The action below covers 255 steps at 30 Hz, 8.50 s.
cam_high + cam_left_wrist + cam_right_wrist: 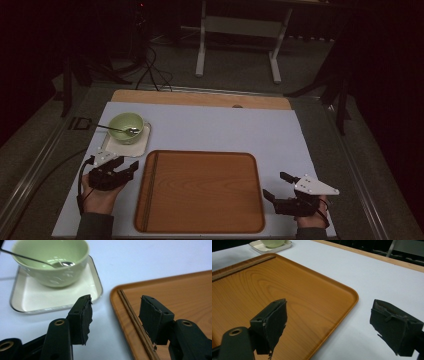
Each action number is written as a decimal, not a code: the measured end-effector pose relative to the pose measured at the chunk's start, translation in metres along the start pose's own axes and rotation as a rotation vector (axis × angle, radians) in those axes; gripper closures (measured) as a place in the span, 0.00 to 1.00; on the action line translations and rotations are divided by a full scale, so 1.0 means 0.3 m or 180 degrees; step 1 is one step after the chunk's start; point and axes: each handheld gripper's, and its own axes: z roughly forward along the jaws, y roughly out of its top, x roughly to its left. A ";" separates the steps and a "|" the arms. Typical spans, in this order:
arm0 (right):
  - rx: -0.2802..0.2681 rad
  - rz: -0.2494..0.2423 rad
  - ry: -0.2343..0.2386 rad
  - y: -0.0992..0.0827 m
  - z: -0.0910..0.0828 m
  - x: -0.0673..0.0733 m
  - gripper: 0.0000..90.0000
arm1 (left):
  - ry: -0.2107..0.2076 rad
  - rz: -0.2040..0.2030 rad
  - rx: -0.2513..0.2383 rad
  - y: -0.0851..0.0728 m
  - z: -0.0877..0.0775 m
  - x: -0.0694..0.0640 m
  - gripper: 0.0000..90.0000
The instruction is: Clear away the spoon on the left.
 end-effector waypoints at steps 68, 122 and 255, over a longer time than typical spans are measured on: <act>0.0038 -0.0034 0.0013 0.002 0.009 0.003 0.15 | 0.0750 -0.1073 -0.0022 0.195 0.242 0.417 0.64; 0.0067 -0.0038 0.0010 -0.001 0.006 0.007 0.15 | 0.0472 -0.1114 -0.0336 0.237 0.205 0.400 0.93; 0.0059 -0.0069 0.0044 0.007 0.011 0.013 0.15 | -0.0956 0.0223 0.0017 0.263 -0.055 -0.071 1.00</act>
